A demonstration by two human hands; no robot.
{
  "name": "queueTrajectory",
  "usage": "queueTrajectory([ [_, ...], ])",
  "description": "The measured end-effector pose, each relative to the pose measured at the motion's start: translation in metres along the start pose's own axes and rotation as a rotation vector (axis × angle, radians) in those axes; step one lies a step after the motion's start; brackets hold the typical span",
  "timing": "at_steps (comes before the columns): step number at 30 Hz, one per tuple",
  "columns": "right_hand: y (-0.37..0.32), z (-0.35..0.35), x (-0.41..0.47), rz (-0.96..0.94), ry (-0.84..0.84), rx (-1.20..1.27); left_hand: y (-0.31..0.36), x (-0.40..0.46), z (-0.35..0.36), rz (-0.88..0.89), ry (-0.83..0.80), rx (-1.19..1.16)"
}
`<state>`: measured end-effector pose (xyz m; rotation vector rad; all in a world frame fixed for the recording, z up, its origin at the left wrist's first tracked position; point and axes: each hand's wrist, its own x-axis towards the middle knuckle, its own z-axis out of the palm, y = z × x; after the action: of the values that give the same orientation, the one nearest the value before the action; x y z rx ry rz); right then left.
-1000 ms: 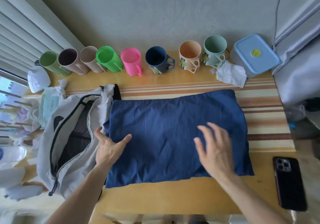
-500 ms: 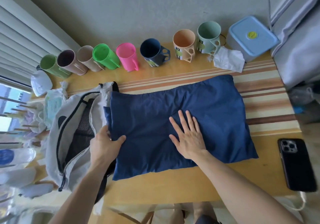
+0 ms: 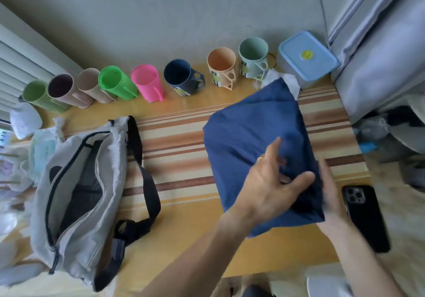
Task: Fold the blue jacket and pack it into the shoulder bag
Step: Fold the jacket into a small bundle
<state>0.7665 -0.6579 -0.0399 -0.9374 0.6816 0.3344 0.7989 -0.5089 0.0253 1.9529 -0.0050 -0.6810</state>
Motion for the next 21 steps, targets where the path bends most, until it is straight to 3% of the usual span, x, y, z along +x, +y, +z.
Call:
queueTrajectory([
  [2,-0.01,-0.021,-0.006,-0.047,0.158,-0.175,-0.02,0.01,0.018,0.086,0.007,0.131],
  [3,-0.012,-0.029,-0.006,-0.107,0.252,-0.376,-0.036,0.015,0.018,0.162,0.116,0.279],
  [6,-0.002,-0.04,0.007,-0.511,0.325,-1.011,-0.091,0.034,0.003,0.352,0.386,0.679],
  [9,0.026,-0.033,0.039,-0.792,0.146,-1.539,-0.141,0.057,-0.009,0.35,0.269,0.916],
  [12,0.059,-0.042,0.07,-0.686,-0.028,-1.891,-0.178,0.074,-0.008,0.319,0.04,1.049],
  [16,0.062,-0.059,0.076,-0.62,-0.11,-1.996,-0.173,0.071,-0.011,0.352,-0.027,0.974],
  [19,0.047,-0.063,0.058,-0.727,-0.187,-1.917,-0.171,0.038,-0.031,0.545,-0.027,0.966],
  [21,0.032,-0.065,0.051,-0.809,-0.276,-1.879,-0.181,0.016,-0.045,0.619,-0.131,1.072],
])
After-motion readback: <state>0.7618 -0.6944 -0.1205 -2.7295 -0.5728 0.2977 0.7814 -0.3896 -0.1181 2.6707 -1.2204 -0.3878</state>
